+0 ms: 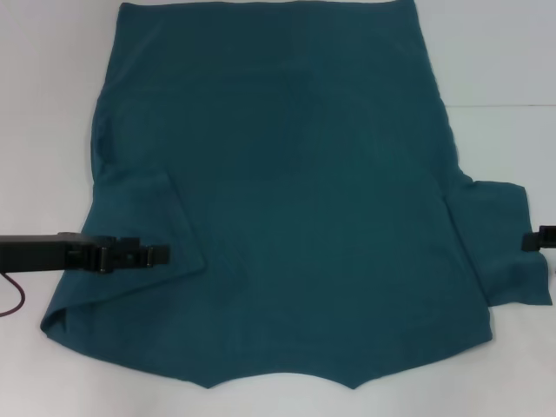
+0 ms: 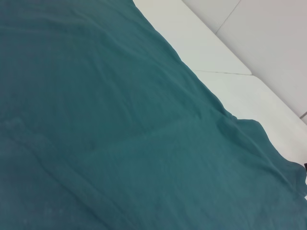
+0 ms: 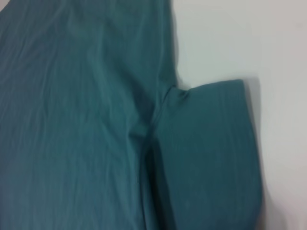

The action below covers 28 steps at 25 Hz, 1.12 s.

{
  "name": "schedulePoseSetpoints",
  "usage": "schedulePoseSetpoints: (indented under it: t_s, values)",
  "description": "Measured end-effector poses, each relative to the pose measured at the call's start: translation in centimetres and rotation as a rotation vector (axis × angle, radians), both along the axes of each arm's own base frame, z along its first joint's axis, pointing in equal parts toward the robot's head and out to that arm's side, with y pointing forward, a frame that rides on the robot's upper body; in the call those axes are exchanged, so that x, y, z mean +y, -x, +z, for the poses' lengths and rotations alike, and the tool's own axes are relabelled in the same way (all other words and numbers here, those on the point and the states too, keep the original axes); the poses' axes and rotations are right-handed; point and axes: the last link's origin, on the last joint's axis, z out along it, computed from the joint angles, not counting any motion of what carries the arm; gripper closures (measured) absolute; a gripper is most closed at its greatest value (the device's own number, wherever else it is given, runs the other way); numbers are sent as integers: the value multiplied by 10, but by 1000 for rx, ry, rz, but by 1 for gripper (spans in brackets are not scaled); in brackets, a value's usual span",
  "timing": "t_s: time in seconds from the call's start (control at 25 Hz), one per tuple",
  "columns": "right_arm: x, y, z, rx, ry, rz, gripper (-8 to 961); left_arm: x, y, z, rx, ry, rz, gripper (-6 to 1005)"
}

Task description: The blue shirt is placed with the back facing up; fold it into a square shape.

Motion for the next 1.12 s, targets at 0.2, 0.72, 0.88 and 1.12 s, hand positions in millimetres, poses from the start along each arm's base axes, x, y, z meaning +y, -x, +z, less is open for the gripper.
schedulePoseSetpoints:
  t_s: [0.2,0.72,0.88,1.12]
  values:
    - [3,3,-4,-8,2,8,39,0,0,0,0,0,1,272]
    - [5,5,-12,-2,10,6,52,3,2,1,9,-20,10,272]
    - [7,6,-15,-2,3,9,58,3,2,1,11,-24,11,272]
    - [11,12,-22,1,5,34,67,3,5,-1,7,-20,21,273]
